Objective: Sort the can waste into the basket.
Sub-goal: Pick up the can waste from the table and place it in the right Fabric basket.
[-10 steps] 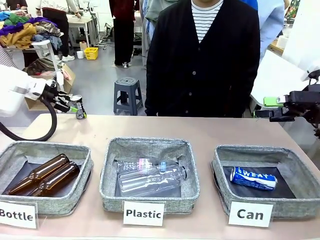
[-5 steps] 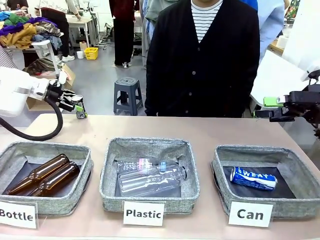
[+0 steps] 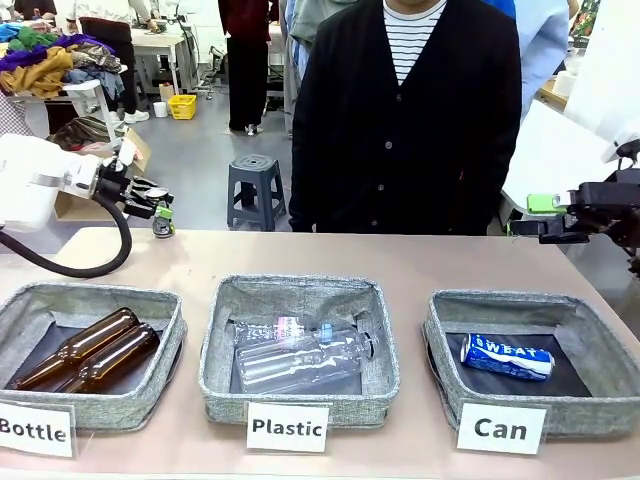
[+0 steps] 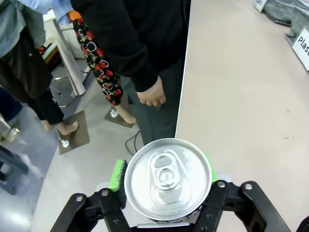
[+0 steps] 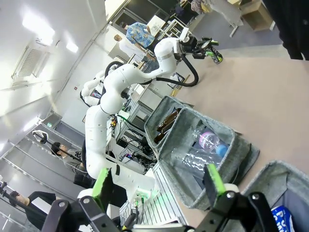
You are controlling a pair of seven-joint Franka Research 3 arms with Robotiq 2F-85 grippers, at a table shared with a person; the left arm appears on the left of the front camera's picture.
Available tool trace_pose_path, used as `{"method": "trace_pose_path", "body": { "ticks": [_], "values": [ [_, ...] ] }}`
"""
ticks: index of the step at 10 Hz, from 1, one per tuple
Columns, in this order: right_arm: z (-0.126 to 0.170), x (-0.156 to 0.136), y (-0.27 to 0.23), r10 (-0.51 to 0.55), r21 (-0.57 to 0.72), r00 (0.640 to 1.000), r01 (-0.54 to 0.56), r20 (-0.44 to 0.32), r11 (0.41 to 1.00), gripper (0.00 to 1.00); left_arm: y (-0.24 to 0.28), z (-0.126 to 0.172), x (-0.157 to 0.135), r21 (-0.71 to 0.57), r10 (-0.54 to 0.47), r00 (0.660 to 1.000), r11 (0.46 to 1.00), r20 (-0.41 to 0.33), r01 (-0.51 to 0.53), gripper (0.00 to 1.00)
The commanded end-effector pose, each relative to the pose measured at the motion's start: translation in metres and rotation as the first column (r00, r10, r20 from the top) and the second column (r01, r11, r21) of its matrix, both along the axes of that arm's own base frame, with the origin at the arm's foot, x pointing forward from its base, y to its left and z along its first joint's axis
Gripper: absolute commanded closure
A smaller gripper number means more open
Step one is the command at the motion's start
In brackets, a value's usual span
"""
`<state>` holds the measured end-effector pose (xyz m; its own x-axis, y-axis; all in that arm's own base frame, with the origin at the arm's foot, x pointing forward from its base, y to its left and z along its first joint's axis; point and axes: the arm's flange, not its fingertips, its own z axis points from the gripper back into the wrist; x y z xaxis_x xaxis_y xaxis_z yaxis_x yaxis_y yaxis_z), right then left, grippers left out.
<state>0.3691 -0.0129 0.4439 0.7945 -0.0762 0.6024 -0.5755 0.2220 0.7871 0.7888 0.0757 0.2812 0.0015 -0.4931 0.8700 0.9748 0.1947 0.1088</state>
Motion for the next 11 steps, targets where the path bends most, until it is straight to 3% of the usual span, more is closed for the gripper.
{"method": "trace_pose_path", "body": {
  "ticks": [1,2,3,4,6,7,8,9,11],
  "values": [
    [0.002,-0.004,-0.002,0.008,-0.003,1.0,-0.008,-0.012,1.0,0.0,0.0,0.002,0.011,-0.008,-0.027,0.999,1.0,-0.024,0.027,1.0],
    [0.002,-0.004,-0.002,0.008,-0.003,1.0,-0.008,-0.012,1.0,0.0,0.0,0.003,0.011,-0.004,-0.03,0.999,1.0,-0.022,0.03,1.0],
    [0.002,-0.004,-0.002,0.008,-0.003,1.0,-0.008,-0.012,1.0,0.0,-0.001,0.005,0.01,-0.013,-0.062,0.998,0.998,-0.019,0.062,0.83],
    [0.002,-0.004,-0.002,0.008,-0.003,1.0,-0.008,-0.012,1.0,0.0,-0.004,0.009,0.002,-0.033,-0.12,0.993,0.992,-0.013,0.12,0.95],
    [0.002,-0.004,-0.002,0.008,-0.003,1.0,-0.008,-0.012,1.0,0.0,-0.012,0.041,-0.03,0.027,-0.138,0.99,0.99,0.015,0.138,1.0],
    [0.002,-0.004,-0.002,0.008,-0.003,1.0,-0.008,-0.012,1.0,0.0,-0.013,0.071,-0.057,0.093,-0.136,0.99,0.987,0.04,0.132,1.0],
    [0.002,-0.004,-0.002,0.008,-0.003,1.0,-0.008,-0.012,1.0,0.0,-0.014,0.101,-0.091,0.164,-0.223,0.973,0.964,0.054,0.211,1.0],
    [0.002,-0.004,-0.002,0.008,-0.003,1.0,-0.008,-0.012,1.0,0.0,-0.01,0.13,-0.132,0.256,-0.228,0.972,0.945,0.063,0.205,1.0],
    [0.002,-0.004,-0.002,0.008,-0.003,1.0,-0.008,-0.012,1.0,0.0,-0.006,0.174,-0.235,0.353,-0.293,0.956,0.896,0.017,0.268,1.0]
  ]
}}
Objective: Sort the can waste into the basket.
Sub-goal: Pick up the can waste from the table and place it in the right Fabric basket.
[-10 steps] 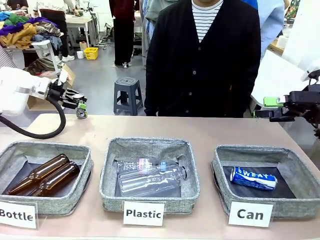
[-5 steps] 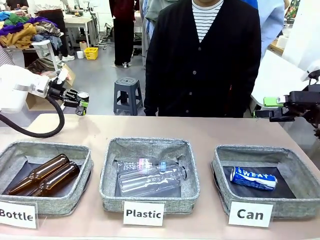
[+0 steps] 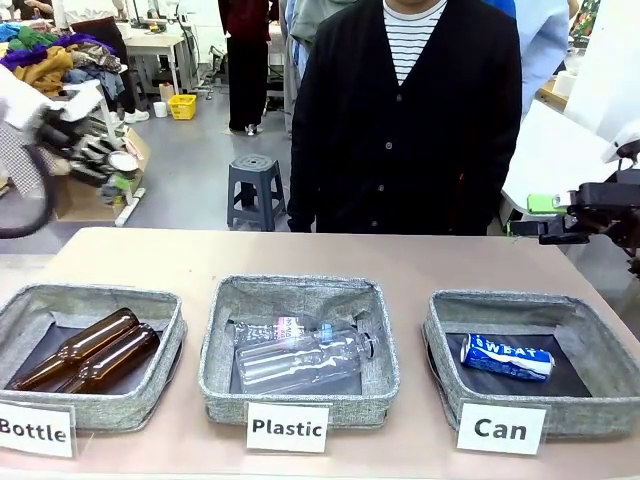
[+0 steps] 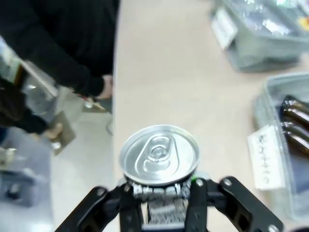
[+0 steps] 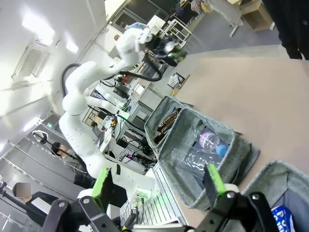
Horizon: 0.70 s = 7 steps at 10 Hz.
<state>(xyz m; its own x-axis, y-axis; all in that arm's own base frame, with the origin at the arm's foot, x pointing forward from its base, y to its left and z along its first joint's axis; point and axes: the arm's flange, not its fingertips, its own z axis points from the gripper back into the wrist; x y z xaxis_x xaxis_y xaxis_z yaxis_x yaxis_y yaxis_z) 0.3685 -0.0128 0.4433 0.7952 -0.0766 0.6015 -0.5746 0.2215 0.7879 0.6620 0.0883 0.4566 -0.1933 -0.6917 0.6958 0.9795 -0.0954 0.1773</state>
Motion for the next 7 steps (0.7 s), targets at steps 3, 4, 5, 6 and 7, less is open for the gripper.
{"method": "trace_pose_path", "body": {
  "ticks": [3,4,5,6,7],
  "values": [
    [0.003,-0.003,-0.002,0.008,-0.003,1.0,-0.008,-0.011,1.0,0.0,-0.024,0.0,-0.229,0.146,-0.123,0.992,0.982,0.035,0.116,1.0],
    [0.003,-0.003,-0.002,0.008,-0.003,1.0,-0.008,-0.011,1.0,0.0,-0.028,-0.011,-0.261,0.173,-0.133,0.986,0.978,0.097,0.115,1.0],
    [0.003,-0.003,-0.002,0.008,-0.003,1.0,-0.008,-0.011,1.0,0.0,-0.032,-0.031,-0.288,0.192,-0.155,0.969,0.974,0.193,0.118,1.0],
    [0.003,-0.003,-0.002,0.008,-0.003,1.0,-0.008,-0.011,1.0,0.0,-0.032,-0.038,-0.299,0.174,-0.16,0.947,0.978,0.277,0.114,1.0],
    [0.003,-0.003,-0.002,0.008,-0.003,1.0,-0.008,-0.011,1.0,0.0,-0.017,0.002,-0.251,0.149,-0.165,0.984,0.977,0.069,0.153,1.0]
  ]
}}
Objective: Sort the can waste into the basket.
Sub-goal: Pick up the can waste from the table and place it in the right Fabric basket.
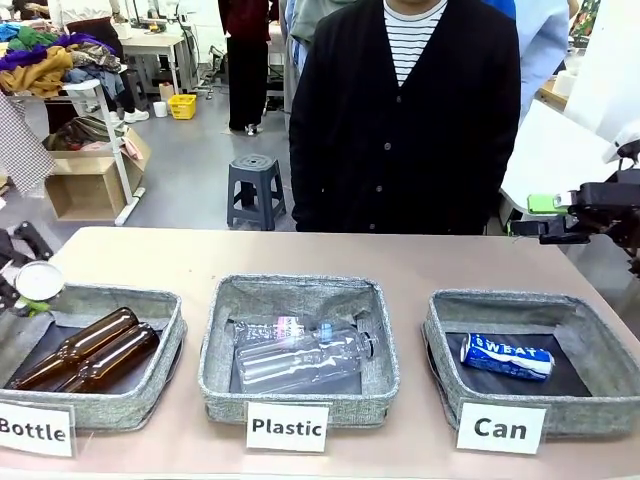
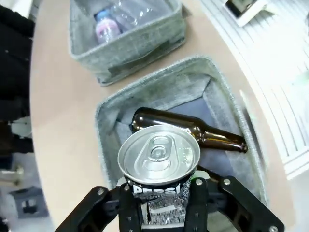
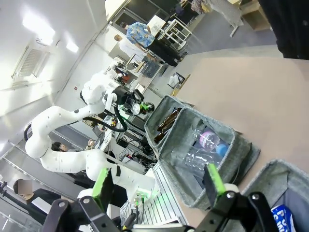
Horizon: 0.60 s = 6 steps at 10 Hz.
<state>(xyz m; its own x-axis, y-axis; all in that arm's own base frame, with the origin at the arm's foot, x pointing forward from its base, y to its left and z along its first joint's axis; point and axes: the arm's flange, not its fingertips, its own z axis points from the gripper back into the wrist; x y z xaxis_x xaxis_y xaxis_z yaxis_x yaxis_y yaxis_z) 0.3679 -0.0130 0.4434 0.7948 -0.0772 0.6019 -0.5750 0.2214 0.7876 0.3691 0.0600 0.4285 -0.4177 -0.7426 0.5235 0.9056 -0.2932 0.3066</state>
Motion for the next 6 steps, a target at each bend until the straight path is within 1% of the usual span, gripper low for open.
{"method": "trace_pose_path", "body": {
  "ticks": [1,4,5,6],
  "values": [
    [0.002,-0.003,-0.002,0.009,-0.004,1.0,-0.009,-0.012,1.0,0.0,0.011,0.03,0.042,-0.015,0.011,0.996,1.0,-0.09,-0.012,1.0],
    [0.002,-0.003,-0.002,0.009,-0.004,1.0,-0.009,-0.012,1.0,0.0,0.011,0.03,0.042,-0.015,0.011,0.996,1.0,-0.09,-0.012,1.0],
    [0.0,0.0,0.0,0.0,0.0,1.0,0.0,0.0,1.0,0.0,0.006,0.025,0.037,-0.015,0.018,0.998,1.0,-0.059,-0.019,0.71],
    [0.029,-0.018,-0.01,0.036,-0.004,0.998,-0.036,0.043,0.999,0.0,-0.025,0.024,0.055,-0.16,-0.047,0.996,0.986,-0.071,0.035,0.71]
  ]
}}
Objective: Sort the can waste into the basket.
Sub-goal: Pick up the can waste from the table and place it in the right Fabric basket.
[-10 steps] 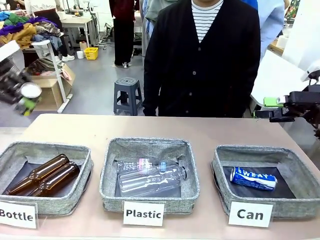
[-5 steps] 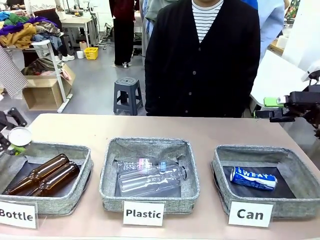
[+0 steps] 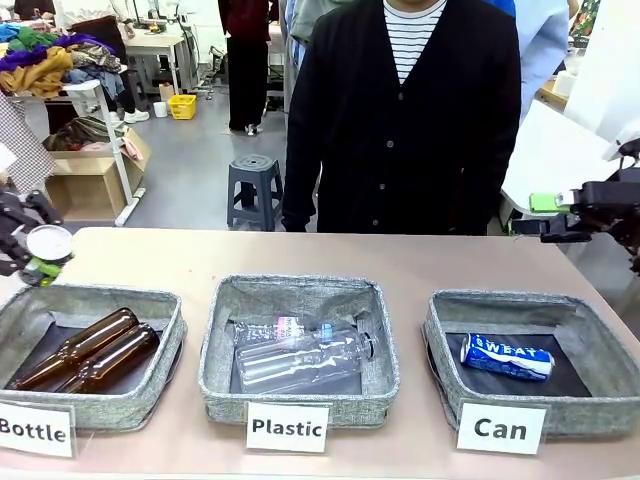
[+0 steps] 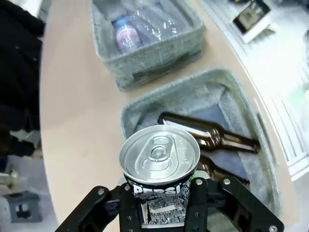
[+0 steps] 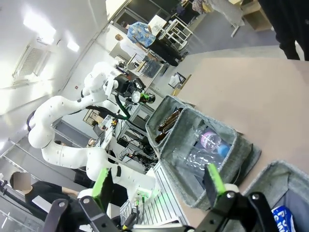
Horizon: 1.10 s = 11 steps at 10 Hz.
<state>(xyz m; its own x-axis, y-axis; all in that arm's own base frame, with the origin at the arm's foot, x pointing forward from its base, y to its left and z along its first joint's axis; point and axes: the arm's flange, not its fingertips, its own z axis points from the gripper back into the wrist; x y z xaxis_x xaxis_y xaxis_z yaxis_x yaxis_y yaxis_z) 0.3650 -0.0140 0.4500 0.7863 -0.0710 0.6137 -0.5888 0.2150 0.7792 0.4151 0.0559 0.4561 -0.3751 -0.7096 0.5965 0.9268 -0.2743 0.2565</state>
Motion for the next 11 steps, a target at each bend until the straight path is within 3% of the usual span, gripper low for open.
{"method": "trace_pose_path", "body": {
  "ticks": [1,2,4,6,8,9,11],
  "values": [
    [0.051,-0.031,-0.02,0.015,-0.08,0.999,-0.012,0.036,0.997,0.0,-0.072,0.014,0.01,-0.199,-0.049,0.997,0.979,-0.054,0.037,0.71],
    [0.071,-0.049,-0.041,-0.008,-0.201,1.0,0.006,-0.01,0.98,0.0,-0.139,0.035,-0.005,-0.284,-0.132,0.989,0.953,-0.068,0.108,0.71],
    [0.086,-0.073,-0.087,-0.088,-0.38,0.996,0.077,-0.012,0.922,0.0,-0.249,0.065,-0.036,-0.323,-0.301,0.946,0.913,-0.118,0.25,0.71],
    [0.081,-0.096,-0.135,-0.238,-0.464,0.971,0.218,0.015,0.859,0.0,-0.365,0.081,-0.067,-0.3,-0.351,0.932,0.902,-0.09,0.311,0.71],
    [0.07,-0.114,-0.166,-0.282,-0.478,0.959,0.257,0.02,0.84,0.0,-0.49,0.074,-0.068,-0.25,-0.297,0.953,0.929,-0.063,0.273,0.71],
    [0.062,-0.124,-0.178,-0.278,-0.482,0.96,0.25,0.012,0.84,0.0,-0.553,0.056,-0.065,-0.193,-0.236,0.961,0.959,-0.142,0.207,0.71],
    [0.045,-0.148,-0.197,-0.26,-0.486,0.966,0.222,-0.009,0.845,0.0,-0.653,0.031,-0.059,-0.132,-0.101,0.989,0.988,-0.107,0.086,0.71]
  ]
}}
